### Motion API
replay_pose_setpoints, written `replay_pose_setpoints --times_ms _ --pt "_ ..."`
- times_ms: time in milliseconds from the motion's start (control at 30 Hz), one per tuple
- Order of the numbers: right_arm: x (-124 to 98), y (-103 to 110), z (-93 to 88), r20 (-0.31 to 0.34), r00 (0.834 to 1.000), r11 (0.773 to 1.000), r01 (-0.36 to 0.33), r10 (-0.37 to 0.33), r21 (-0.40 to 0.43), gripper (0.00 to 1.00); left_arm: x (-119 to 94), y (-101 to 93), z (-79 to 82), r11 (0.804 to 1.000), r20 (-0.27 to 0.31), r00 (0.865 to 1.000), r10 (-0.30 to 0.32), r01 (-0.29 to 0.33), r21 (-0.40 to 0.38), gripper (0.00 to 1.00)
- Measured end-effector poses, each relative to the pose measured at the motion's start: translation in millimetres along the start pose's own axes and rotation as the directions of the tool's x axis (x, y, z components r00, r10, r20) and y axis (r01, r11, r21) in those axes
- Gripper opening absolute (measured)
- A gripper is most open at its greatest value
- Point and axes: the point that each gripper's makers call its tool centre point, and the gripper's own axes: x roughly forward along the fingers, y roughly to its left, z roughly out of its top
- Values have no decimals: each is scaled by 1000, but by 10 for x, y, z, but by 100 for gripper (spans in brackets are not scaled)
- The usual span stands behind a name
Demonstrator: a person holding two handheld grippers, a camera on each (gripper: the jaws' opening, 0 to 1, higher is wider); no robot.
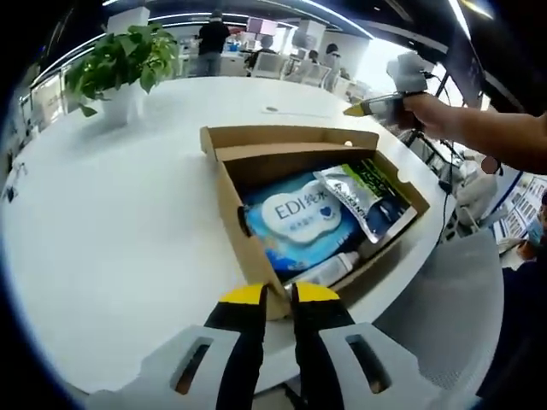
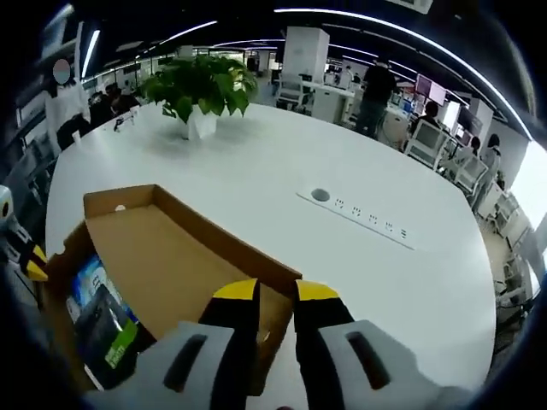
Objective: Operate the shoe box by opening the lid, removing the specified soft item, and placing it in the target area until the item is outside and the box remains undamaged.
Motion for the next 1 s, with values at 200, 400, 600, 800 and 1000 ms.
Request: replay_pose_setpoints --times_ms 200,400,600,800,1000 --pt "-187 125 36 35 999 1000 -11 11 3 14 -82 38 28 1000 -4 1000 21 -21 14 11" --pt "-360 245 -42 52 998 1000 -24 23 12 13 -177 31 121 1000 18 1000 22 -22 15 11" --pt "-488 383 -187 49 998 999 -41 39 23 13 -142 -117 310 999 48 999 -4 3 32 11" --pt "-558 511 -306 42 998 998 -53 52 24 13 -50 -252 405 999 51 998 -28 26 48 11" --pt "-621 570 -389 36 997 998 -62 61 30 12 62 -350 480 998 44 997 -56 54 42 13"
